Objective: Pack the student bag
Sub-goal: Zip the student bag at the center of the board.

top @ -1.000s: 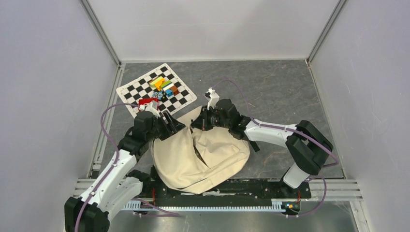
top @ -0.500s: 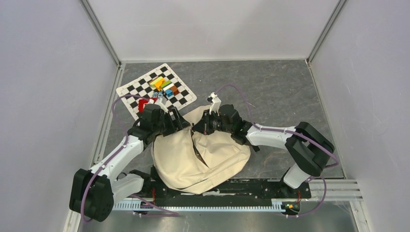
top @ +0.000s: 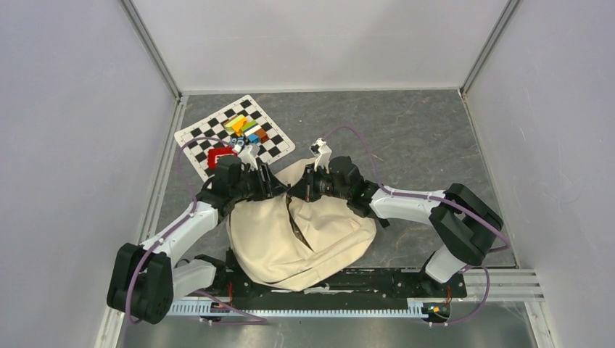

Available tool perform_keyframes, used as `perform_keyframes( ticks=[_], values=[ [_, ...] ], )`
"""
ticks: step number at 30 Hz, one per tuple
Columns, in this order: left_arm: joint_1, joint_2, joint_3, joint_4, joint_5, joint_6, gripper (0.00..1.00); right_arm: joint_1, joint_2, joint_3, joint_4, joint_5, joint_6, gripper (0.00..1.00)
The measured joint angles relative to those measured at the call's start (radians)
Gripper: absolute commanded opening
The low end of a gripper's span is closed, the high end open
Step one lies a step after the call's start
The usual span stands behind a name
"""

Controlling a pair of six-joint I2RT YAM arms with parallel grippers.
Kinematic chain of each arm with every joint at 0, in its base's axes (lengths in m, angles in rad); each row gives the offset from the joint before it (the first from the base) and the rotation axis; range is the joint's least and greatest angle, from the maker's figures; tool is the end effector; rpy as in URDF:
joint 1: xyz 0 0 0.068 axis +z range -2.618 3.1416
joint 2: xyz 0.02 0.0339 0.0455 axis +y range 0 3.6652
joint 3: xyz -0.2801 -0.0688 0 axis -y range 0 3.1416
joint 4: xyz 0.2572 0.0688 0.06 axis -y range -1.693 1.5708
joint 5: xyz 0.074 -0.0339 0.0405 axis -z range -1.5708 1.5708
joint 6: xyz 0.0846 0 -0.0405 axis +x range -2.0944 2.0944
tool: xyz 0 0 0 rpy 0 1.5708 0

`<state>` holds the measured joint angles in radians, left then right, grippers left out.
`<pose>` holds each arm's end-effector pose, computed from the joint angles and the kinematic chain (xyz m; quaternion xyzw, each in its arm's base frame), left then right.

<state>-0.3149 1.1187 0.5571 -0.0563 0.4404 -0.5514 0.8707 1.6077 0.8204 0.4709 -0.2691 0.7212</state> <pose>0.2455 -0.1179 0.1921 -0.0028 0.8729 -0.3640 0.3247 0.2419 0.3221 0.2051 -0.1384 0.7942 0.4915 0.3293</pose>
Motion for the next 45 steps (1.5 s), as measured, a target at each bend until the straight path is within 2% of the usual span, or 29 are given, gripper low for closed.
perform_keyframes(
  ticks=[6,9,35,45],
  values=[
    [0.004,0.059,-0.031,0.09,0.072,-0.003,0.16,0.001,0.0,0.0,0.0,-0.001,-0.002,0.0],
    [0.004,0.066,-0.035,0.111,0.096,-0.009,0.03,0.005,0.0,-0.002,-0.002,0.0,-0.004,0.0],
    [-0.008,0.001,-0.04,0.097,0.056,-0.035,0.02,0.105,-0.134,-0.109,-0.041,0.109,-0.026,0.0],
    [0.017,0.0,-0.011,0.042,0.063,-0.034,0.02,0.154,-0.178,-0.176,-0.037,0.158,-0.009,0.0]
  ],
)
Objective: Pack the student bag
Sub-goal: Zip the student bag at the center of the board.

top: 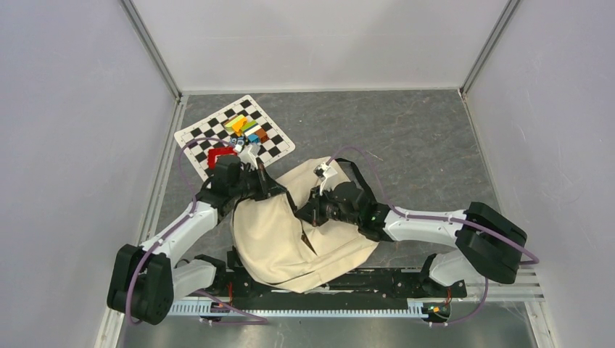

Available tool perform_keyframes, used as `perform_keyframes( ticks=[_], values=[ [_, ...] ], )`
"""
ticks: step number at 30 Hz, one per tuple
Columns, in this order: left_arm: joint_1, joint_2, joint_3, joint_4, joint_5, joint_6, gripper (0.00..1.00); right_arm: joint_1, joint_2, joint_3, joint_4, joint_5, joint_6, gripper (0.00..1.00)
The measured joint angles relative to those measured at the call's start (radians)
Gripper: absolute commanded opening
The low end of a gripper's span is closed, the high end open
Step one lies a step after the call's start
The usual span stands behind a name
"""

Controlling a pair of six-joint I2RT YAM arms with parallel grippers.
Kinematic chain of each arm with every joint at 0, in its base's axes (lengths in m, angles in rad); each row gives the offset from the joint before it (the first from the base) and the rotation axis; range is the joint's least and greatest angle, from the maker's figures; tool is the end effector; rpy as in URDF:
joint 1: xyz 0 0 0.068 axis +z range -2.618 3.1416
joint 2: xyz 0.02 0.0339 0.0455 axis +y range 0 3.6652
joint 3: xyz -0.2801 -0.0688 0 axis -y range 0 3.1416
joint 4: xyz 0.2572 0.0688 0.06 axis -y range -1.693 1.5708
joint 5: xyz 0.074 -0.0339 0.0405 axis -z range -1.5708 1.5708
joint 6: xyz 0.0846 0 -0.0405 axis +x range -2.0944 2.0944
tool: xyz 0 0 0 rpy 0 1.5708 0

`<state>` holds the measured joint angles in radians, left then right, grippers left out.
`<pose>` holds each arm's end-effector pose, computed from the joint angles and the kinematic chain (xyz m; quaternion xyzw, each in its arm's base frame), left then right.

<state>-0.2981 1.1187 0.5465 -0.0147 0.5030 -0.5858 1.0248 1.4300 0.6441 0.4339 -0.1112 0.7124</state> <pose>0.2458 -0.1182 0.1946 -0.0060 0.8617 -0.3939 0.3197 0.1754 0.3068 0.1968 -0.1588 0.8038 0.4657 0.3343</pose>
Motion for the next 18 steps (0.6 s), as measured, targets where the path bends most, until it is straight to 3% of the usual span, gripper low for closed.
perform_keyframes(
  ticks=[18],
  values=[
    [0.05,0.135,0.142,-0.065,0.01,0.018,0.02,0.062,-0.124,-0.047,-0.13,-0.027,0.009,0.0]
  ],
)
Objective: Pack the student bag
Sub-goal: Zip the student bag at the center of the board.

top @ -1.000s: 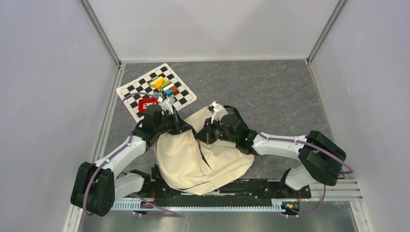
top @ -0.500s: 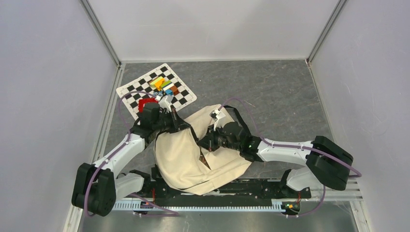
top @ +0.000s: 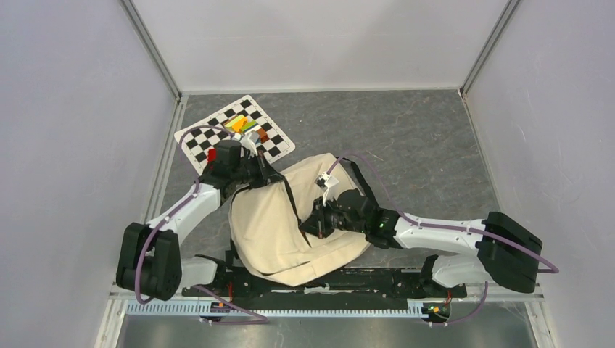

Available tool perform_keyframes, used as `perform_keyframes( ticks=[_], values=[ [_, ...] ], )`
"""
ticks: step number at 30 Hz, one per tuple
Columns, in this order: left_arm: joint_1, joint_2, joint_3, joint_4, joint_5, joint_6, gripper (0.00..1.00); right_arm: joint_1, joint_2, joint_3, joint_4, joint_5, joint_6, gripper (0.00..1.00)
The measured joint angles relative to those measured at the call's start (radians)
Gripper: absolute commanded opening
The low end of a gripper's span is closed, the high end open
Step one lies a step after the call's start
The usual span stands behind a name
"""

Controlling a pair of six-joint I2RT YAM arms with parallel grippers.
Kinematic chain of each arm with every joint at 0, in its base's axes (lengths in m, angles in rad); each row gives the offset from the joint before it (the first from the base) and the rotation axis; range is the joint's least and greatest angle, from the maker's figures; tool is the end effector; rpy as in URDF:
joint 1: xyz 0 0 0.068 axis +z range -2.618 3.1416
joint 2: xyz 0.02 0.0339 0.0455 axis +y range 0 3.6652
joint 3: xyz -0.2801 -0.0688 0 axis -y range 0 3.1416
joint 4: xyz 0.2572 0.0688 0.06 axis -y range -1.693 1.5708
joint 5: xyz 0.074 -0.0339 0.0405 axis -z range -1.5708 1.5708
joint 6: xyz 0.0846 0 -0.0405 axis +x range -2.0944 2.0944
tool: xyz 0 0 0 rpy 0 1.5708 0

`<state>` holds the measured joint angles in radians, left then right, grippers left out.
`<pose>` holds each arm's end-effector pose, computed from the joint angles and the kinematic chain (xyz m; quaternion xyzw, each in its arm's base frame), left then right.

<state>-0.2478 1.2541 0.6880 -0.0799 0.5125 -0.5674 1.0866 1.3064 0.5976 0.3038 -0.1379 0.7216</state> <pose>0.2807 -0.1138 0.2034 -0.0261 0.8727 -0.3793 0.3063 0.1415 0.2941 0.1998 -0.1885 0.8122 0.4671 0.2944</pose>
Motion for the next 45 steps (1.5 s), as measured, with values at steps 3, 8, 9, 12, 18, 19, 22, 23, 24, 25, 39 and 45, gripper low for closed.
perform_keyframes(
  ticks=[3,8,9,12,18,19,22,23,24,25,39,45],
  values=[
    [0.001,0.044,0.042,-0.008,-0.013,0.002,0.02,0.005,-0.03,0.0,-0.028,0.002,0.0,0.0],
    [0.003,0.112,0.119,-0.053,-0.055,0.009,0.02,0.016,-0.066,0.0,-0.072,0.019,-0.009,0.0],
    [0.003,0.124,0.128,-0.054,-0.059,0.009,0.02,0.018,-0.067,0.0,-0.079,0.024,-0.011,0.0],
    [0.005,0.162,0.159,-0.066,-0.06,0.014,0.31,0.019,-0.067,0.0,-0.085,0.037,-0.012,0.0],
    [0.016,0.151,0.188,-0.081,-0.117,0.051,0.73,0.04,-0.064,-0.007,-0.087,0.034,-0.012,0.0],
    [0.016,0.128,0.189,-0.099,-0.138,0.055,0.73,0.042,-0.063,-0.007,-0.085,0.034,-0.012,0.0],
    [-0.003,0.045,0.189,-0.16,-0.179,0.069,0.73,0.044,-0.06,-0.007,-0.084,0.035,-0.013,0.0],
    [-0.02,0.012,0.189,-0.186,-0.198,0.072,0.73,0.044,-0.058,-0.007,-0.082,0.035,-0.015,0.0],
    [-0.04,-0.023,0.189,-0.211,-0.208,0.073,0.73,0.044,-0.056,-0.007,-0.081,0.035,-0.016,0.0],
    [-0.063,-0.057,0.188,-0.233,-0.221,0.073,0.73,0.044,-0.052,-0.007,-0.081,0.035,-0.018,0.0],
    [-0.322,-0.23,-0.09,-0.247,-0.276,-0.126,0.64,0.052,-0.047,-0.007,-0.087,0.06,-0.054,0.0],
    [-0.323,-0.119,-0.085,-0.18,-0.269,-0.169,0.08,0.052,-0.056,-0.004,-0.111,0.08,-0.085,0.0]
  ],
)
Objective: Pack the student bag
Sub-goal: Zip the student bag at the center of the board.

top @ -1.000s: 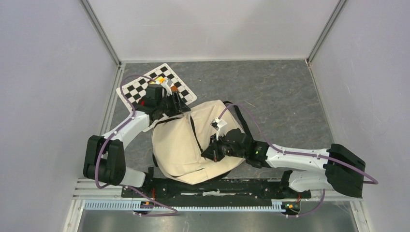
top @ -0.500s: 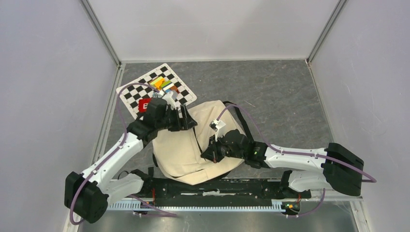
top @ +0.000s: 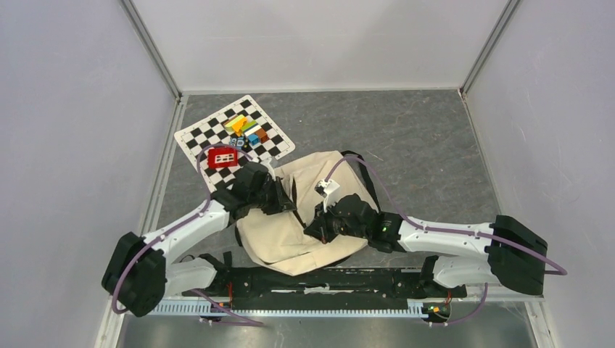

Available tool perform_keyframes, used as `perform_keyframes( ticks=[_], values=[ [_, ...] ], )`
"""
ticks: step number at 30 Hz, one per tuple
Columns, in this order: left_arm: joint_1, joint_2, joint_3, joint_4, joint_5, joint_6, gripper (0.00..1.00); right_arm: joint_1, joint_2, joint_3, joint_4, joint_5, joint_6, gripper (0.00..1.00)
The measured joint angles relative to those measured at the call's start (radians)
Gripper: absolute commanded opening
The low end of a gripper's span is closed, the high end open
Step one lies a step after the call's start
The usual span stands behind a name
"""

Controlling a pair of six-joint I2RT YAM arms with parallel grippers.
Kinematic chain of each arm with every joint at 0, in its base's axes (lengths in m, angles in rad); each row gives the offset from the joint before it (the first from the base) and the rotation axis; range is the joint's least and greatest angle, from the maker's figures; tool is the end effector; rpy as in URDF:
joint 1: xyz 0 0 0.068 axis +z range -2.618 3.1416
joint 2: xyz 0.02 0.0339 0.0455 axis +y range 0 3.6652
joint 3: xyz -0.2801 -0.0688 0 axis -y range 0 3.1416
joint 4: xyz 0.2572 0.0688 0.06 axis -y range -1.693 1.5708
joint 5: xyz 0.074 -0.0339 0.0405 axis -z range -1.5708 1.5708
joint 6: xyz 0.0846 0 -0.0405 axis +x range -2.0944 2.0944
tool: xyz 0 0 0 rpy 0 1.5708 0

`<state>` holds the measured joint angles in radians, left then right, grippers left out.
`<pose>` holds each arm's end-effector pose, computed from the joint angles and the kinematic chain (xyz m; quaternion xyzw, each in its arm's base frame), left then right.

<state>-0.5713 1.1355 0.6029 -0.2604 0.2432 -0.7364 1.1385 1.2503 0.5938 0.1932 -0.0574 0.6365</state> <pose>0.2106 -0.1596 0.1773 -0.0299 0.9192 -0.3180 0.2305 0.1271 0.2870 0.1991 -0.2258 0.8198 0.4231 0.3129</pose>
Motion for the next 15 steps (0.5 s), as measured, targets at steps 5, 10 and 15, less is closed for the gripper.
perform_keyframes(
  ticks=[5,10,15],
  values=[
    [-0.008,0.092,0.061,0.046,0.022,-0.005,0.02,-0.002,-0.022,0.02,-0.06,0.031,-0.05,0.0],
    [-0.007,0.2,0.177,0.019,0.027,0.036,0.02,-0.003,-0.035,0.063,-0.132,0.078,-0.108,0.0],
    [0.021,0.313,0.283,0.013,0.087,0.077,0.02,-0.021,-0.043,0.087,-0.181,0.121,-0.149,0.0]
  ],
)
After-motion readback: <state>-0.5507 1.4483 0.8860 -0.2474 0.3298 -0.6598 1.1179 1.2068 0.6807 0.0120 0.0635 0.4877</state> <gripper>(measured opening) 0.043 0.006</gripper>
